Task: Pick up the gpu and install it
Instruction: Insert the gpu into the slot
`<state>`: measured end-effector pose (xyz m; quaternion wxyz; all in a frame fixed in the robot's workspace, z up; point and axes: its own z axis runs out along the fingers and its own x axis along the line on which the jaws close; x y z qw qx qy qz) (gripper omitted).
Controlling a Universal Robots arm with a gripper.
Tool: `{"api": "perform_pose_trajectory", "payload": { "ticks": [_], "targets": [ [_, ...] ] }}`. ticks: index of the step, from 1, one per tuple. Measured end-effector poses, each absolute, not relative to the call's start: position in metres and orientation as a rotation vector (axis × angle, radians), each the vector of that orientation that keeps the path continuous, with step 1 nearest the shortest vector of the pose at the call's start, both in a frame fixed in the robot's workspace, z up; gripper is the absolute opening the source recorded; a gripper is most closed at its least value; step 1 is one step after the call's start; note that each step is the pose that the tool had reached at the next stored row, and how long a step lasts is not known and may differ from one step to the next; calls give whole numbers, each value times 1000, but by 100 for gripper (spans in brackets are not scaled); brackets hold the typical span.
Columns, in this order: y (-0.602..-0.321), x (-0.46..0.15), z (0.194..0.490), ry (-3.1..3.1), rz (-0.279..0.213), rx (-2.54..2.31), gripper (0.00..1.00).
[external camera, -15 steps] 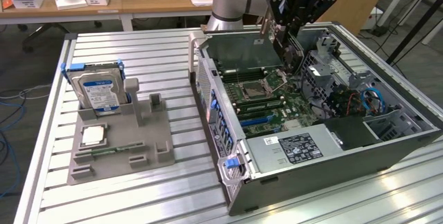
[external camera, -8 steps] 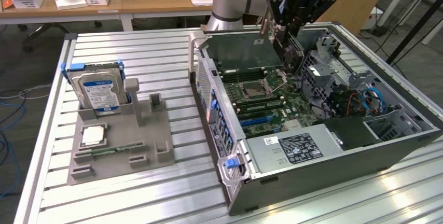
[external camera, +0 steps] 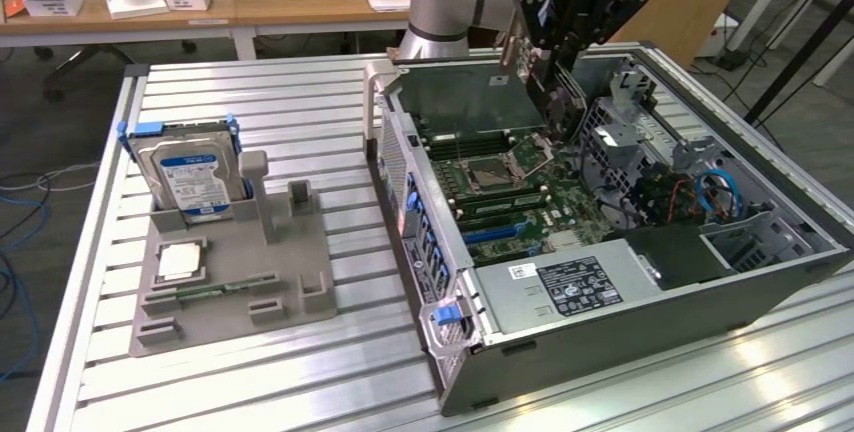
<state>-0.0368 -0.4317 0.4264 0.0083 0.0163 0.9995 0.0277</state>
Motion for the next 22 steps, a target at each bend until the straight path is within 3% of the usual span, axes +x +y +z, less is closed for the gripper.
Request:
{"api": "perform_pose_trajectory", "payload": {
  "ticks": [22],
  "targets": [
    [-432,-37,426,3125,87,-22,26]
  ]
}}
